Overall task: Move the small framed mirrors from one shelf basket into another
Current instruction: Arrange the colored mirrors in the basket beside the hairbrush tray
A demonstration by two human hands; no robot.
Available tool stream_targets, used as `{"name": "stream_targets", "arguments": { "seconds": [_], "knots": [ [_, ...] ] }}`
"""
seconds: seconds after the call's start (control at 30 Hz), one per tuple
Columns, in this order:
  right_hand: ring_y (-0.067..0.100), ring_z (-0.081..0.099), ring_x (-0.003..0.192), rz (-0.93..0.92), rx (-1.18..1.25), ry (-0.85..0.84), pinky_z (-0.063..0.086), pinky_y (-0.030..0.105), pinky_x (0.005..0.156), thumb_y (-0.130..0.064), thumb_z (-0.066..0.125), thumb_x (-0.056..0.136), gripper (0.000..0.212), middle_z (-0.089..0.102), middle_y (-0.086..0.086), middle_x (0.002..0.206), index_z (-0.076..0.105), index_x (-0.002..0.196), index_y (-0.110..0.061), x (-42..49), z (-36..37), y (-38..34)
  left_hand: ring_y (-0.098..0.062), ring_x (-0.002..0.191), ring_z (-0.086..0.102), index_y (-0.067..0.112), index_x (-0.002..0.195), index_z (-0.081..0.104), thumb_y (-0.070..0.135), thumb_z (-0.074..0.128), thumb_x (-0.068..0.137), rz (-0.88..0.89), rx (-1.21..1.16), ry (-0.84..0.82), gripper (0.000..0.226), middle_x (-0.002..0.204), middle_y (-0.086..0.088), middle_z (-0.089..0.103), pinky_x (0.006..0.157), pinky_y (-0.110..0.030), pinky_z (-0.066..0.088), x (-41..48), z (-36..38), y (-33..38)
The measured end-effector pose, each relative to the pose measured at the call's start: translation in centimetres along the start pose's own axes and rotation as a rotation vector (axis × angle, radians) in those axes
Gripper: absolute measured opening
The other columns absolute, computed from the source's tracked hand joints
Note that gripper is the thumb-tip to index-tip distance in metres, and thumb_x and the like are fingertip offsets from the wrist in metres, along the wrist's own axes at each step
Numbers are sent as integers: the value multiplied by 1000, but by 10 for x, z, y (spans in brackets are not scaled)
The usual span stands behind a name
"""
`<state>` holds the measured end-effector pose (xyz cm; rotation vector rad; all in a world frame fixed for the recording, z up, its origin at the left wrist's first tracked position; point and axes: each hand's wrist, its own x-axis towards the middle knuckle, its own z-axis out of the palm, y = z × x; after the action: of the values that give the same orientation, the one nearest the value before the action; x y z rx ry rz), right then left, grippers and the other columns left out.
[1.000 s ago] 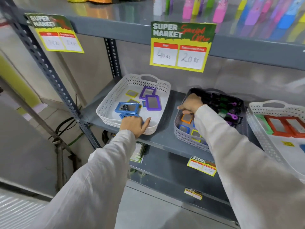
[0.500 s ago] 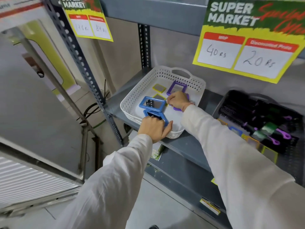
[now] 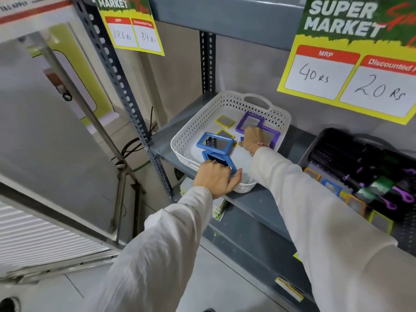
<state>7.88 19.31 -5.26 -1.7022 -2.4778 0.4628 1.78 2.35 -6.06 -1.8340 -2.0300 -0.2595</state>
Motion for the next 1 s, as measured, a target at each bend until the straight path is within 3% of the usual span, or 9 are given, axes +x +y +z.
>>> {"name": "stream_targets", "arguments": {
  "seconds": [0.3,0.47,0.6,0.7,0.73,0.87,1.0],
  "knots": [
    [38,42,130,-71,-133,-116,40,39,103,-30,61,90,50,45,21,139,50,130,-2,-1,1,0,-19,30,22,16,36,28,44,25,87,14,0,-7,59,32,2,24,44,-19,22,-2,0,0],
    [37,50,121,-162,-104,-178,43,36,96,-23,60,86,36,54,21,128,59,114,-1,-5,0,5,-19,31,23,16,36,30,43,24,88,29,-2,-30,59,32,2,26,45,-20,24,-2,2,0],
    [36,50,121,-155,-69,-164,43,37,96,-28,70,79,45,56,20,126,59,113,-1,-12,-2,6,-19,30,22,15,36,29,43,24,88,26,13,-41,59,32,2,25,45,-20,22,-1,0,1],
    [36,54,115,-131,-35,-178,43,32,81,-30,79,71,30,60,22,109,58,76,-9,-15,-7,5,-20,31,24,16,37,30,44,21,89,36,17,-74,59,33,1,27,47,-22,22,-3,-2,1],
    [36,57,113,-115,-17,-178,43,32,78,-30,81,68,31,63,21,108,58,73,-9,-14,-7,5,-20,31,24,16,38,31,44,20,89,43,13,-81,59,33,1,28,47,-23,22,-4,-2,1],
    [31,62,109,-37,176,-147,51,32,87,-21,86,63,54,67,17,116,66,108,-1,-13,-7,5,-20,32,26,16,38,31,44,18,89,43,13,-104,60,34,1,30,48,-22,24,-4,-5,2],
    [19,61,103,44,450,-134,47,24,88,-15,83,69,42,67,8,106,68,106,1,-9,-12,10,-21,34,29,16,40,33,44,14,89,63,21,-140,60,35,0,32,48,-25,25,-4,-7,2]
  ]
}}
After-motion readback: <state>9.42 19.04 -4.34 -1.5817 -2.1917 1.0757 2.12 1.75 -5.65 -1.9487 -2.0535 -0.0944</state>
